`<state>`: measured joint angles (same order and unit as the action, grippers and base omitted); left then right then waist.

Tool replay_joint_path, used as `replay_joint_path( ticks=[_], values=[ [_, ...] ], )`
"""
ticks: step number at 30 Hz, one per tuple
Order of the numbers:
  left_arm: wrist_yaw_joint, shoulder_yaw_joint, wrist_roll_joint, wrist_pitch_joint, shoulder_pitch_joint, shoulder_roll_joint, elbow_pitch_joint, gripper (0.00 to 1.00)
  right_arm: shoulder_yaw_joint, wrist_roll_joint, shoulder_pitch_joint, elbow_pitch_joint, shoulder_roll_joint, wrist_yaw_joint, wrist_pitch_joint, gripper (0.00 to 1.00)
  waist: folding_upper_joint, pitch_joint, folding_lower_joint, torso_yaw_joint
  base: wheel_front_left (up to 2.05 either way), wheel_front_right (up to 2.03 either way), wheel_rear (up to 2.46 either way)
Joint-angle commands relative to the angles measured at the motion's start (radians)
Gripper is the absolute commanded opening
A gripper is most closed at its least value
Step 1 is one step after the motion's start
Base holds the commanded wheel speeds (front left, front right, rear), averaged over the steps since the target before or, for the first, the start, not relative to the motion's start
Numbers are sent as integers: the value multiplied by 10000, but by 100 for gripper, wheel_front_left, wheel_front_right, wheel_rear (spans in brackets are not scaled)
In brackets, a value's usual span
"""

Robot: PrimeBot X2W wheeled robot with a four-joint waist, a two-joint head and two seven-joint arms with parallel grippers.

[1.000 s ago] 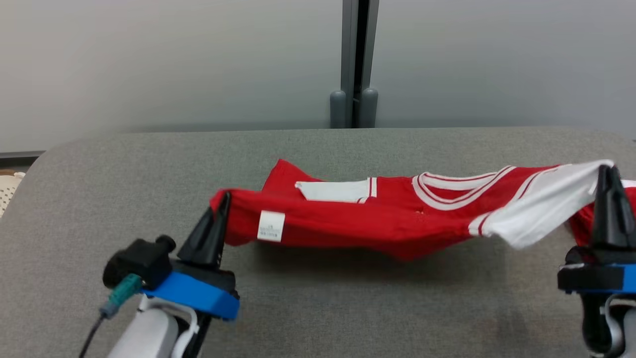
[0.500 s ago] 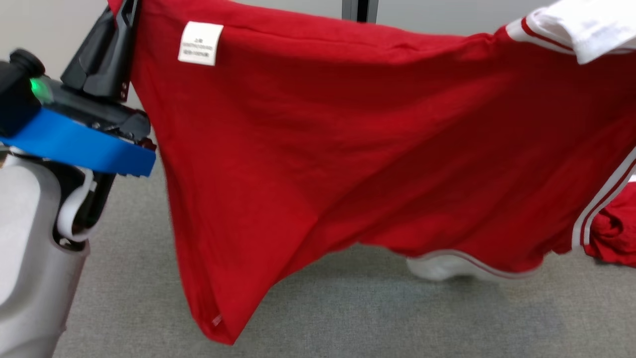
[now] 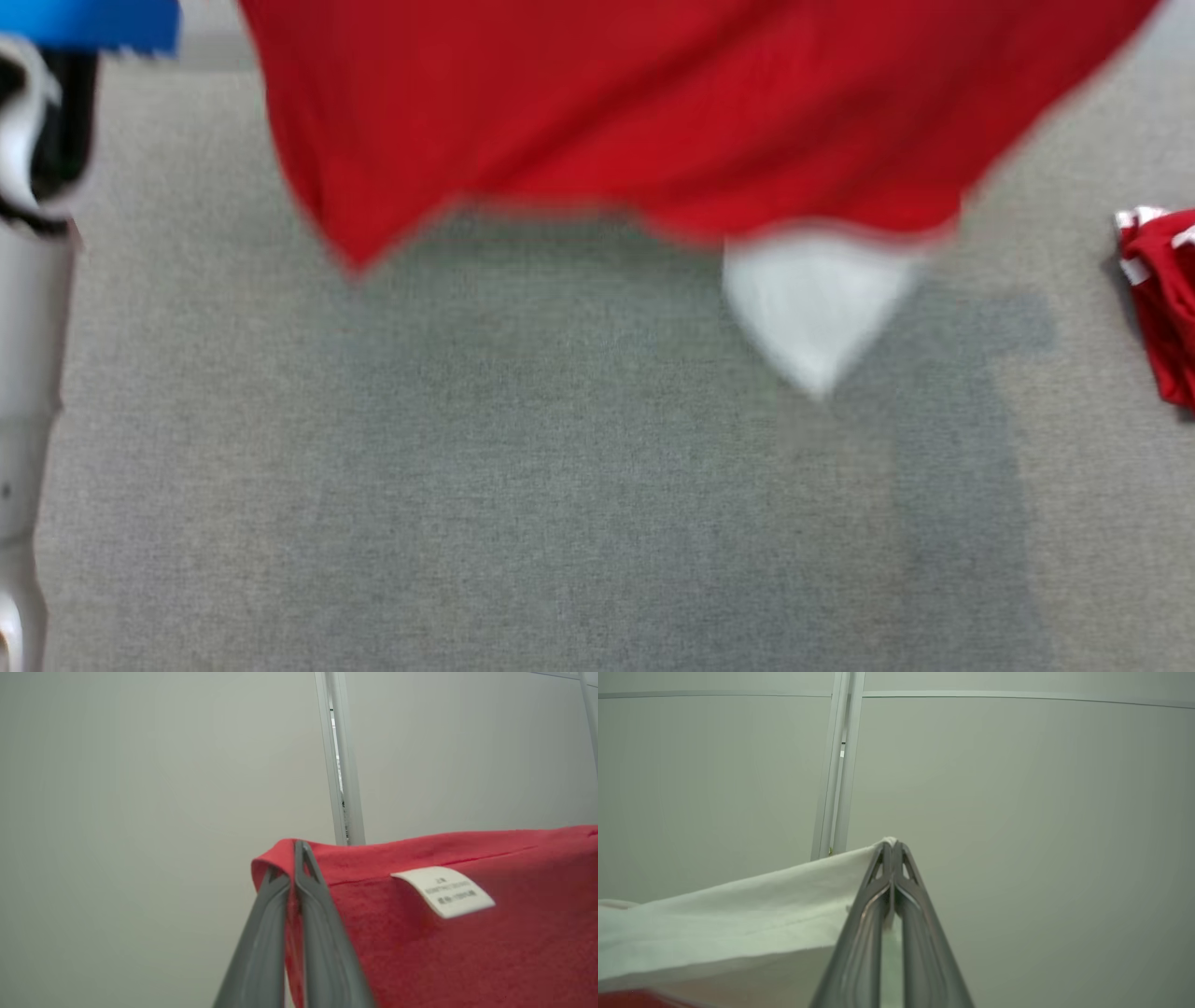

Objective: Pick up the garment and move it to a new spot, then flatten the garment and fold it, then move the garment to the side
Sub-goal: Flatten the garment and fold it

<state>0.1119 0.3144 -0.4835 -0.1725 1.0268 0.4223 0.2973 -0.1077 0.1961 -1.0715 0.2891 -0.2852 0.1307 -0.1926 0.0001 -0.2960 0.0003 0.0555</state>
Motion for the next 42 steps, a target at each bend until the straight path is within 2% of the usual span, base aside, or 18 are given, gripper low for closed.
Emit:
replay_joint_path(
  ticks=[1,5,8,13,18,21,25,29,42],
  values=[
    [-28,-63,61,-242,410,-41,380,0,-159,-229,-497,281,80,0,-223,0,-1,-308,-3,-170,0,0,0],
    [59,-53,-6,-696,669,-279,1287,0,-626,-445,-869,820,169,-2,-584,0,-1,-342,-3,-130,0,0,0],
    [104,-73,-164,-855,-135,-387,1835,0,-773,-285,40,933,252,-2,-681,0,-1,-205,-3,-57,0,0,0],
    [141,-510,-451,-924,-2525,-843,2281,0,-1142,279,2892,585,583,-8,-735,0,-1,78,-3,47,0,0,0],
    [169,-1035,-724,-930,-5383,-1861,2728,0,-1134,649,6380,541,1354,-8,-734,0,-1,325,-3,156,0,0,0],
    [183,-1063,-765,-935,-6715,-2381,2875,0,-1207,820,7958,645,1707,-8,-734,0,-1,494,-3,183,0,0,0],
    [188,-1074,-630,-934,-8082,-2807,3001,0,-1210,1021,9460,810,2023,-7,-735,0,-1,832,-3,187,0,0,0],
    [190,-1194,-392,-935,-8982,-3014,2909,0,-1153,1156,10445,941,2191,-7,-735,0,-1,1242,-3,235,0,0,0],
    [186,-2662,396,-936,-11215,-3602,2233,0,-1219,1052,12780,1128,2304,-8,-736,0,-1,2453,-3,161,0,0,0]
  ],
)
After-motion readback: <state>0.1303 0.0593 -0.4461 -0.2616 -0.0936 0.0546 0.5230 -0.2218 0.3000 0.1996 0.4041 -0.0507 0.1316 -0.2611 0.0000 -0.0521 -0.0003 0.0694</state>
